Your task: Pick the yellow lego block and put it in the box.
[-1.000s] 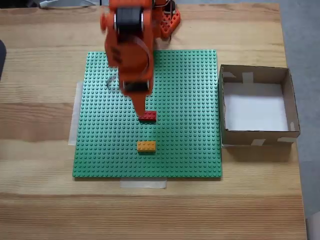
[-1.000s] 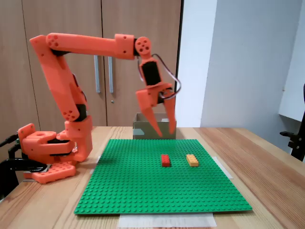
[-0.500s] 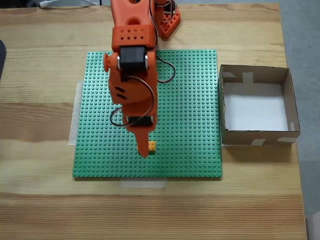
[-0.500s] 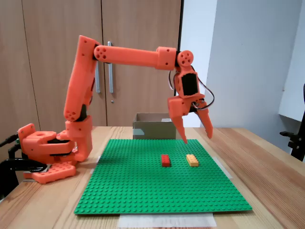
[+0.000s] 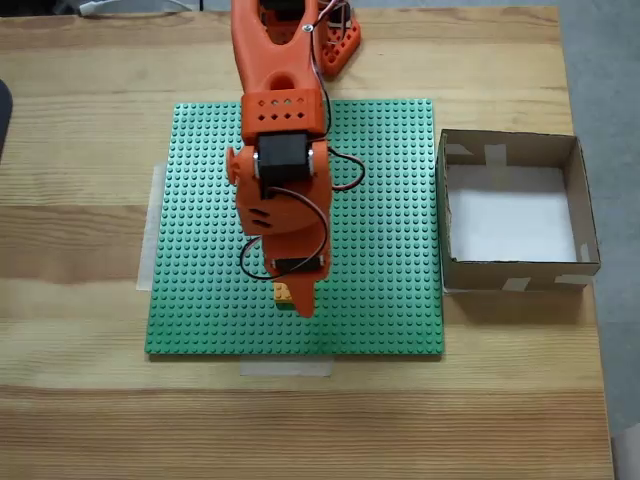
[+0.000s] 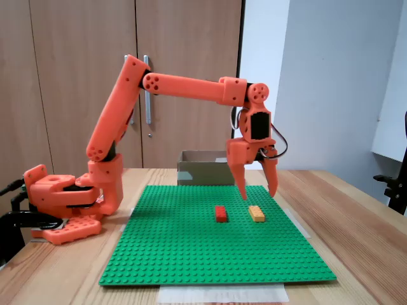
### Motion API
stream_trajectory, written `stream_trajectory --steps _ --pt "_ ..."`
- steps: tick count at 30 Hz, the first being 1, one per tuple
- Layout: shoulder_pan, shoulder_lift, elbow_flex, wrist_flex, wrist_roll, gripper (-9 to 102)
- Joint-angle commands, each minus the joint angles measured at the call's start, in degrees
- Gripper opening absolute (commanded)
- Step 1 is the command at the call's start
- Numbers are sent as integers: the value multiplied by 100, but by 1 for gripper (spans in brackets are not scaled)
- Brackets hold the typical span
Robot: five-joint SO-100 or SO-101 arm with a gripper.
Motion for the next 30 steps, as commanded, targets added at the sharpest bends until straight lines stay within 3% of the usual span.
stream_trajectory --steps 1,30 --pt "-35 53 9 -97 0 27" --pt "308 -79 615 -712 -334 26"
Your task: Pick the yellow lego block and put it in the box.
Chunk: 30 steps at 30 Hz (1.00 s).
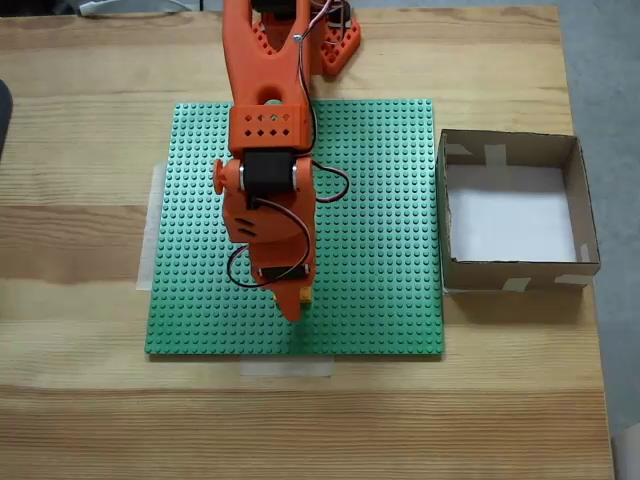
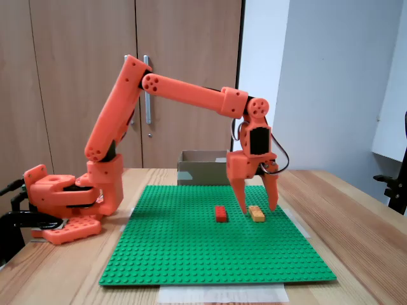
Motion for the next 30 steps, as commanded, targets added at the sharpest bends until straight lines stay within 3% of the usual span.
stream_trajectory --steps 1,15,30 --pt "44 26 -18 -70 -26 26" --pt "149 44 237 -343 -290 23" --pt "202 97 308 -668 -668 9"
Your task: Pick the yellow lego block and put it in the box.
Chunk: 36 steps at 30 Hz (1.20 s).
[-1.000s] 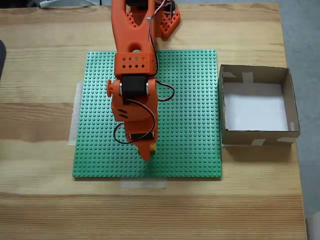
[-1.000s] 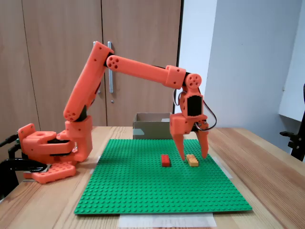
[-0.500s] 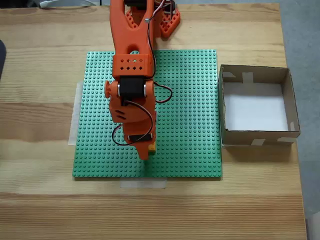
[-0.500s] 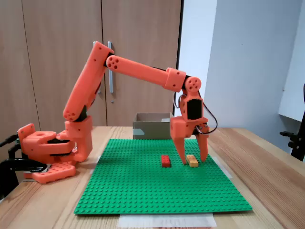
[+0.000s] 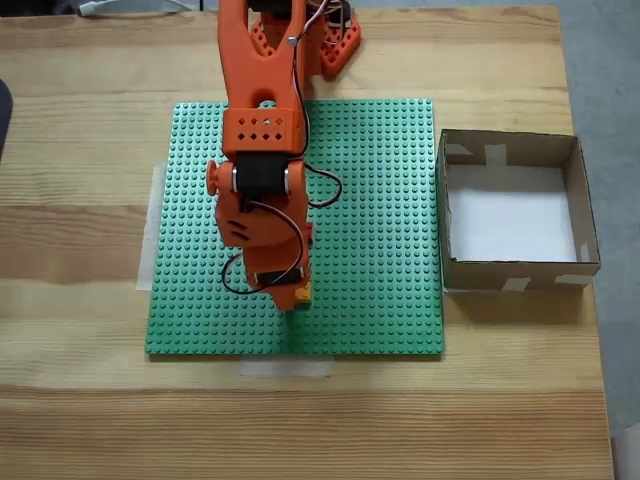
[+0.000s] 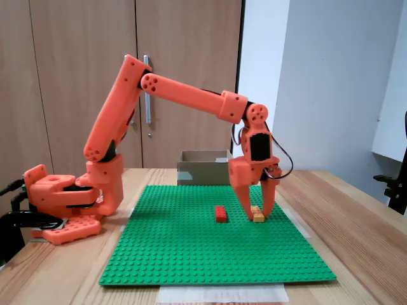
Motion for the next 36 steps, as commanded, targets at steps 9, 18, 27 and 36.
stream_trajectory --steps 9,18,27,36 --pt "114 325 229 -360 237 -1" --pt "70 1494 519 -466 483 -1" --pt "-193 2988 888 -642 642 -1" --pt "-1301 4025 905 -439 958 -1"
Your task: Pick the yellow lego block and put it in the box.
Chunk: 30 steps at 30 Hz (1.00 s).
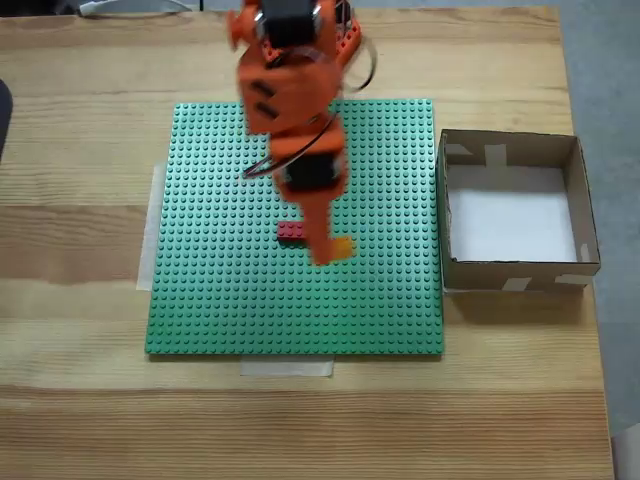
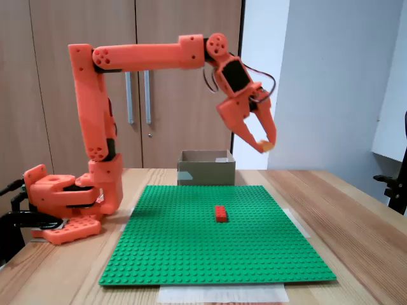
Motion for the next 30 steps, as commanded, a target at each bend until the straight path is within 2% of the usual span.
stream_trajectory --steps 1,17,26,30 --pt "-431 545 -44 9 88 -1" --pt "-2294 642 237 -483 281 -1" --pt "-3340 492 791 -1274 202 -1" --pt "-3595 185 844 -1336 167 -1"
